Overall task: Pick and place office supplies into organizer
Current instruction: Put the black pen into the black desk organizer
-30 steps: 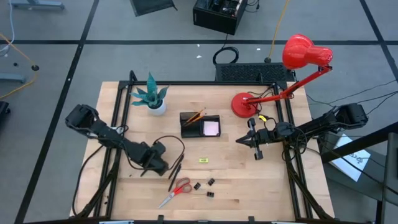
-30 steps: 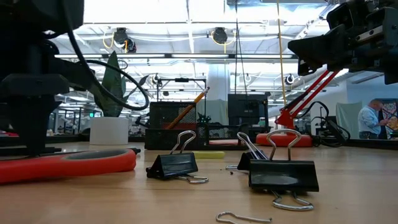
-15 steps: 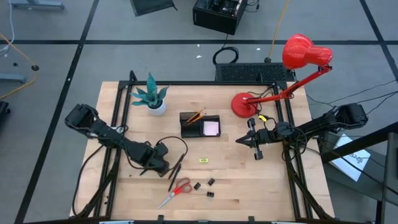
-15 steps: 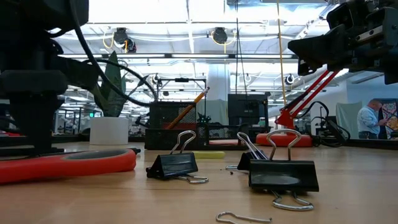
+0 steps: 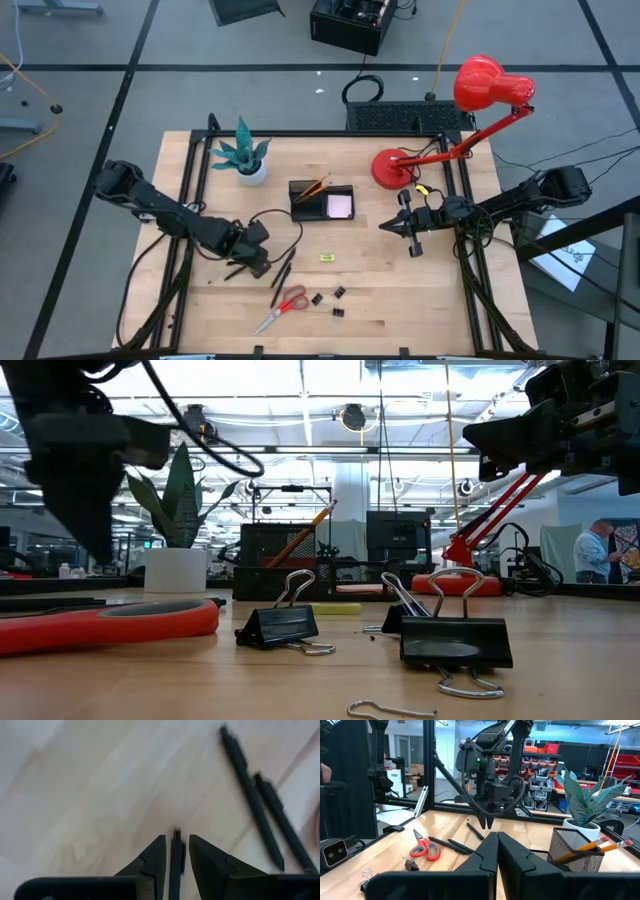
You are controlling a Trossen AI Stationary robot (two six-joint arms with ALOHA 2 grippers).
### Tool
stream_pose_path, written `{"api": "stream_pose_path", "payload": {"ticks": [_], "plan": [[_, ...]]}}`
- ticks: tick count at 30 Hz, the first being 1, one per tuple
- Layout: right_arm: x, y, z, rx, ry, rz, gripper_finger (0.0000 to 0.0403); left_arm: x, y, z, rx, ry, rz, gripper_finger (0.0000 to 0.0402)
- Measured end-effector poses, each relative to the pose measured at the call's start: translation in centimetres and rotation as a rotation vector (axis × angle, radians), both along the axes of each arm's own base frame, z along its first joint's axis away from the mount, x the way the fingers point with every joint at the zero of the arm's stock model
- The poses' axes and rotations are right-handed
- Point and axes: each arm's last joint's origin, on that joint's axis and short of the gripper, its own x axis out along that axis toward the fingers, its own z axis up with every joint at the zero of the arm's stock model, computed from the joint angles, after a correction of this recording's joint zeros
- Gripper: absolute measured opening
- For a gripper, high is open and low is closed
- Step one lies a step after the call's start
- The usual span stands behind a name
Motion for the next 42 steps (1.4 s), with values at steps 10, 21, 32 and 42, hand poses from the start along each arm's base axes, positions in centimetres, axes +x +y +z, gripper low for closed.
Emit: {"api": "stream_pose_path", "payload": {"ticks": [10,21,32,42], "plan": [[0.0,0.0,0.0,0.000,0.000,0.000,0.0004,-0.2,-0.4,-1.0,-0.102,0.125,-0.080,0.0156],[0.0,0.0,0.0,0.000,0.001,0.000,0.0004,0.3,-0.7,-3.4,-0.066,0.239,-0.142,0.0202],[0.0,0.0,0.0,0.000,0.000,0.000,0.0004,0.4,-0.7,-4.0,-0.051,0.265,-0.188,0.0099],[0.0,0.0,0.0,0.000,0.000,0.000,0.0004,0.9,-0.6,-3.8,0.057,0.195,-0.245,0.0013]]}}
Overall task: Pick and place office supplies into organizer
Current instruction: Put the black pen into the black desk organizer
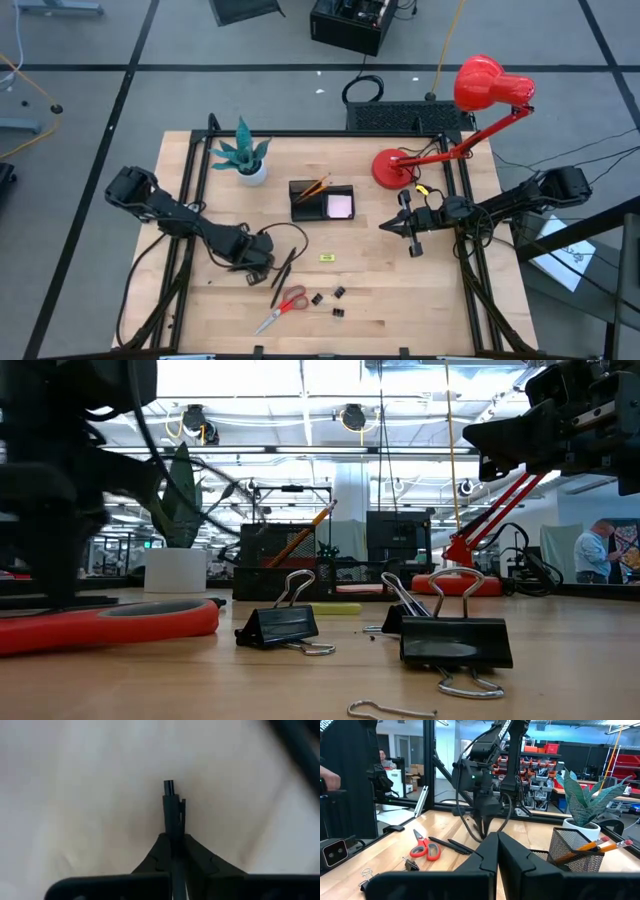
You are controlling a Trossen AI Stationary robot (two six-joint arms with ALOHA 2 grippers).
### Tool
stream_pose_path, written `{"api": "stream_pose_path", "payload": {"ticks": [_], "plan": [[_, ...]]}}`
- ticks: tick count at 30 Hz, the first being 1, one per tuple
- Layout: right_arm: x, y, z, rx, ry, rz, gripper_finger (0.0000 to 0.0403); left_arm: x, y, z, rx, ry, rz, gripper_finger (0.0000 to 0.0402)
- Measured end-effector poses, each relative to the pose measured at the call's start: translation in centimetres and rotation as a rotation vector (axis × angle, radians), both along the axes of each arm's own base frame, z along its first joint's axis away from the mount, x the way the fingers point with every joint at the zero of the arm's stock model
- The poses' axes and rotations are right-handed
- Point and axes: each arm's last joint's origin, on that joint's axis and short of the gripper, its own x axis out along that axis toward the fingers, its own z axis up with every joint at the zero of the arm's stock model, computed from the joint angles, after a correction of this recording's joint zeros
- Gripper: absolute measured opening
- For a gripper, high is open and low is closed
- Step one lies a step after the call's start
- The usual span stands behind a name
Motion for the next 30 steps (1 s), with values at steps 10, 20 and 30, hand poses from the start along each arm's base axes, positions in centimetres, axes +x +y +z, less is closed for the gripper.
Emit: {"api": "stream_pose_path", "payload": {"ticks": [10,20,30], "plan": [[0.0,0.0,0.0,-0.002,0.000,-0.002,0.0004,1.0,0.6,2.5,0.042,-0.250,-0.037,0.0047],[0.0,0.0,0.0,-0.003,0.000,-0.004,0.0004,3.2,2.8,8.2,0.253,-0.723,-0.134,0.0023],[0.0,0.0,0.0,-0.001,0.003,-0.004,0.0004,5.7,8.2,12.7,0.623,-1.011,-0.173,0.0036]]}}
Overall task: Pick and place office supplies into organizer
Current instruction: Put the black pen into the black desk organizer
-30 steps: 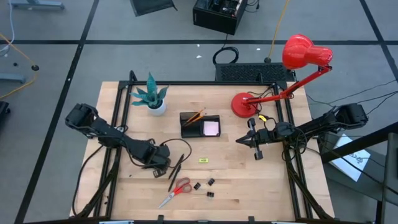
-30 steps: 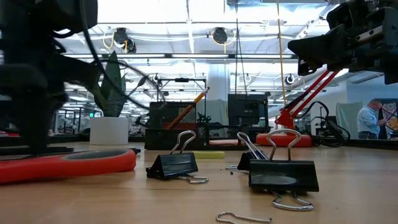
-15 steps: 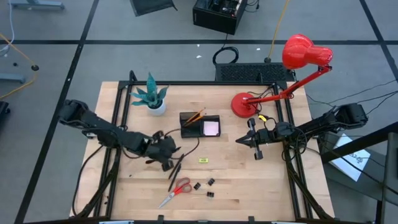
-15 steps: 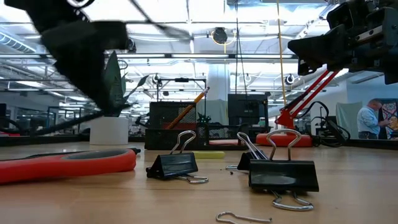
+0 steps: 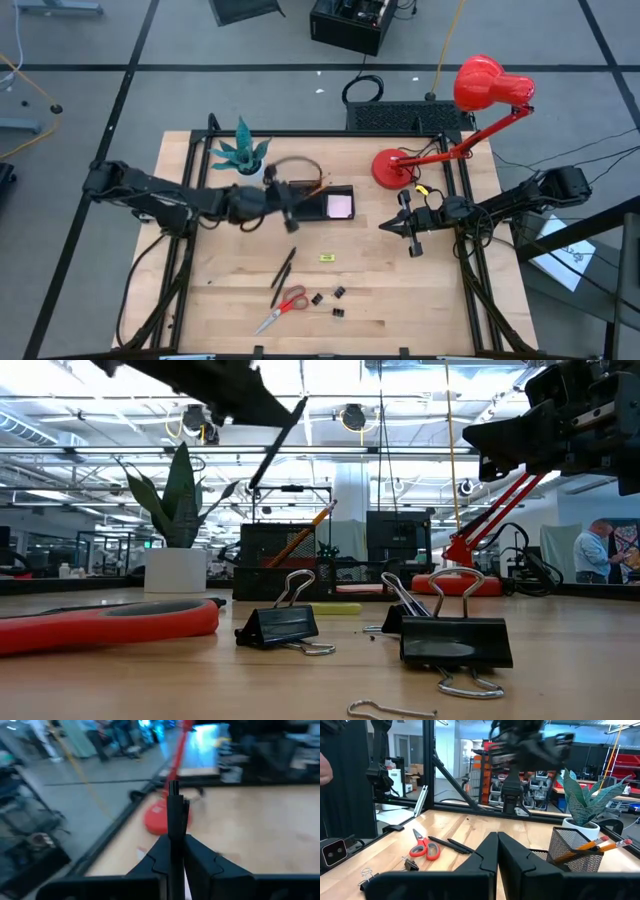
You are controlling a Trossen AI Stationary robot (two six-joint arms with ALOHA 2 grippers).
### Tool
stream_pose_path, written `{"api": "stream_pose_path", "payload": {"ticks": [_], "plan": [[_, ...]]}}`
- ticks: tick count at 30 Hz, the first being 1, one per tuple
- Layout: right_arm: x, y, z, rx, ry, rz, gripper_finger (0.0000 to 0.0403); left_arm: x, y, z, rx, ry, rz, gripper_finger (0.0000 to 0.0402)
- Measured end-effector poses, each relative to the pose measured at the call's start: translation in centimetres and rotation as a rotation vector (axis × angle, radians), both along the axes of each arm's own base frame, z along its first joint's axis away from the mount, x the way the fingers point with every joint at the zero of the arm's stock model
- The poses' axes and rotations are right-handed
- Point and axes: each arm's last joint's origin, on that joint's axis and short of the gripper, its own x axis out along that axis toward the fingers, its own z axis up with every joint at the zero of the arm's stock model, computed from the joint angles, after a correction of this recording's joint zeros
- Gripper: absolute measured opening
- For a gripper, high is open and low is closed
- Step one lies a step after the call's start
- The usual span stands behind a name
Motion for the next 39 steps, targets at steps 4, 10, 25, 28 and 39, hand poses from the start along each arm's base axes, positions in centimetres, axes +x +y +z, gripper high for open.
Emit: {"api": "stream_pose_path", "payload": {"ticks": [4,10,25,28,39], "plan": [[0.0,0.0,-0.1,-0.001,0.006,0.000,0.0004,0.2,2.8,-0.1,-0.030,-0.023,0.108,0.0032],[0.0,0.0,-0.1,-0.003,0.013,0.000,0.0004,1.2,5.4,-2.2,-0.137,0.006,0.097,0.0035],[0.0,0.0,-0.2,-0.004,0.020,0.003,0.0004,3.8,6.9,-8.7,-0.166,0.190,0.107,0.0034],[0.0,0.0,-0.2,-0.006,0.020,0.002,0.0004,3.8,6.9,-9.1,-0.172,0.207,0.113,0.0033],[0.0,0.0,-0.2,-0.009,0.019,0.002,0.0004,3.9,6.7,-9.2,-0.172,0.210,0.101,0.0073]]}}
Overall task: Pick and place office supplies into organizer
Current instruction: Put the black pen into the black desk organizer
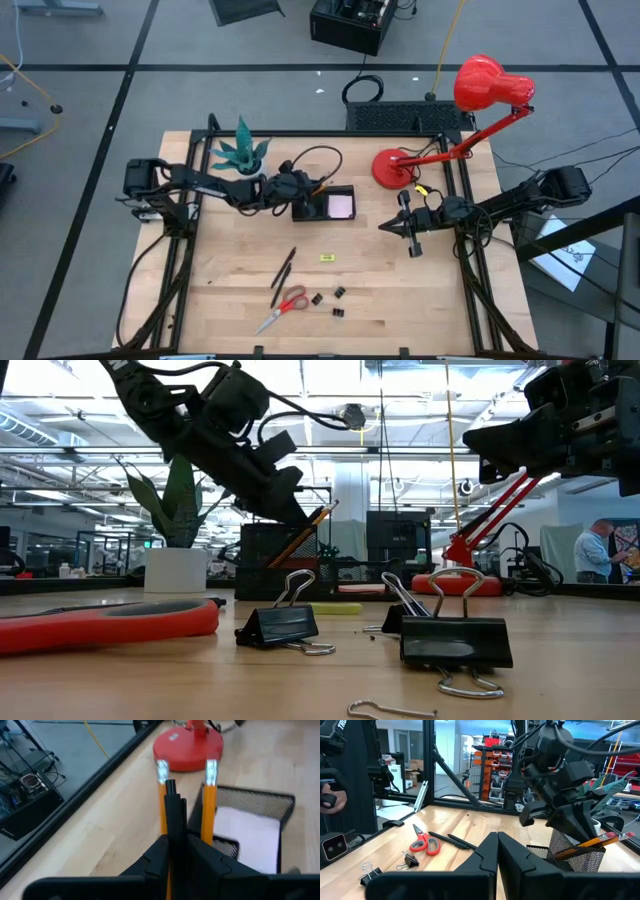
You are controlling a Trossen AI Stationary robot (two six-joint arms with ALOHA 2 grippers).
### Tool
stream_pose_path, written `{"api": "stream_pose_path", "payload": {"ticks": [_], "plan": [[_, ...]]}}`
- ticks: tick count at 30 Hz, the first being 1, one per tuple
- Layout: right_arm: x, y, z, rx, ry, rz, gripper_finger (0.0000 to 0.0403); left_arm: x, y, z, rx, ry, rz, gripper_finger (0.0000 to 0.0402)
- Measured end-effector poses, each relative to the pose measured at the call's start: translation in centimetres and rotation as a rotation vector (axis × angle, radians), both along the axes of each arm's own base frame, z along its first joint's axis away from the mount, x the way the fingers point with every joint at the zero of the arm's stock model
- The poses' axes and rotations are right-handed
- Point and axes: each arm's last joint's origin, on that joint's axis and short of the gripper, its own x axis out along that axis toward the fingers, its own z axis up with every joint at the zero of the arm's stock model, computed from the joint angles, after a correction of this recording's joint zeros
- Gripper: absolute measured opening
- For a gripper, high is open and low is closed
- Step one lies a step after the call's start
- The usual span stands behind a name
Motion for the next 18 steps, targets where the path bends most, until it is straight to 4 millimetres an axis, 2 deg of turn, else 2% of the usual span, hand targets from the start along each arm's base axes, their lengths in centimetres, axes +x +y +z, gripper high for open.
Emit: {"api": "stream_pose_path", "payload": {"ticks": [5,10,15,18], "plan": [[0.0,0.0,0.0,0.000,0.000,0.000,0.0004,0.1,-0.5,0.0,0.043,0.020,-0.036,0.0117],[0.0,0.0,0.0,0.000,0.001,0.000,0.0004,-0.4,-1.4,1.5,0.136,0.033,-0.076,0.0149],[0.0,0.0,0.0,0.000,0.000,0.000,0.0004,-2.1,-3.1,5.8,0.229,-0.011,-0.059,0.0152],[0.0,0.0,0.0,0.000,0.001,0.000,0.0004,-3.5,-4.8,9.5,0.185,-0.034,-0.024,0.0146]]}}
